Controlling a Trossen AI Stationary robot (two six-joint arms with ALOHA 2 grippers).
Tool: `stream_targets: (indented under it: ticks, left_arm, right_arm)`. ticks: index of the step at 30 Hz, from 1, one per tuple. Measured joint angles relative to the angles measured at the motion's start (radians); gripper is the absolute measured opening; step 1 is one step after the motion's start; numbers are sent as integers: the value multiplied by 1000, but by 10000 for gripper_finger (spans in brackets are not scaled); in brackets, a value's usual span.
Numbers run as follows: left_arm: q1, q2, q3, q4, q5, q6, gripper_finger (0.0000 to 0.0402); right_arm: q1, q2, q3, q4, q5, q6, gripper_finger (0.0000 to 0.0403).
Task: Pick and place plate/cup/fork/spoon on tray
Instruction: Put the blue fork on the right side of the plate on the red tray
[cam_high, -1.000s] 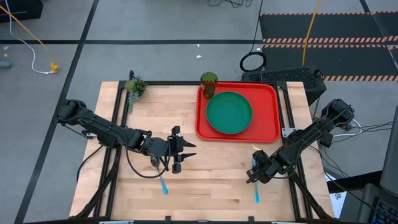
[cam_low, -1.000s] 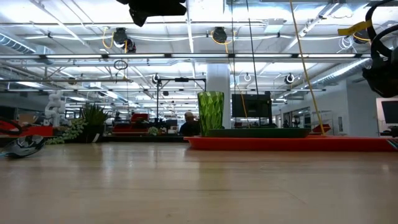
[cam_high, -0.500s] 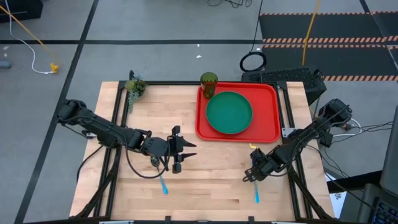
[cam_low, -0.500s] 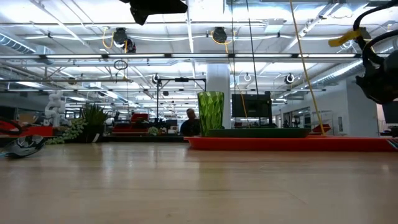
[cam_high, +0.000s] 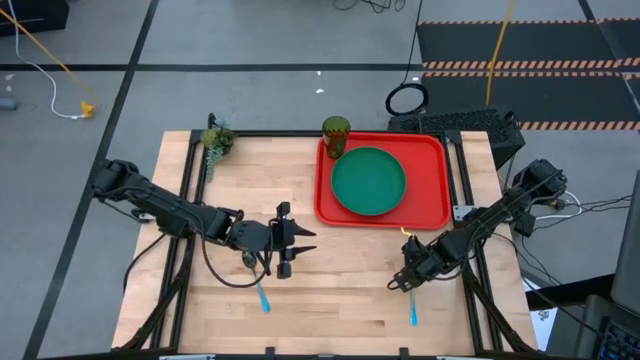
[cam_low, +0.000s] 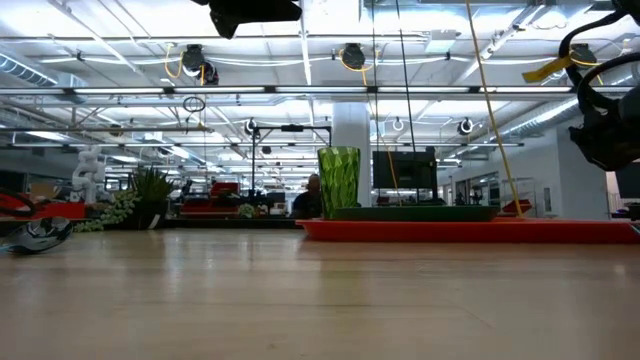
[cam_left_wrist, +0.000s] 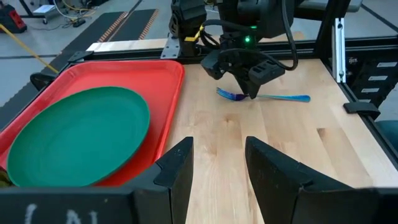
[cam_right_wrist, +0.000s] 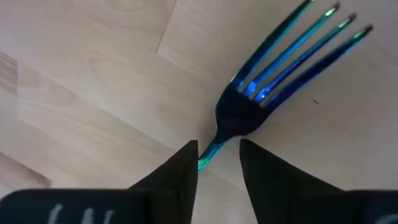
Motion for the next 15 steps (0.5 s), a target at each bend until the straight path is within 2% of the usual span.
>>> stream_targets:
  ticks: [15]
  left_arm:
    - [5,0,0,6,0,3,150]
  right_arm:
    - [-42,-12,-1,-39,11,-122,50]
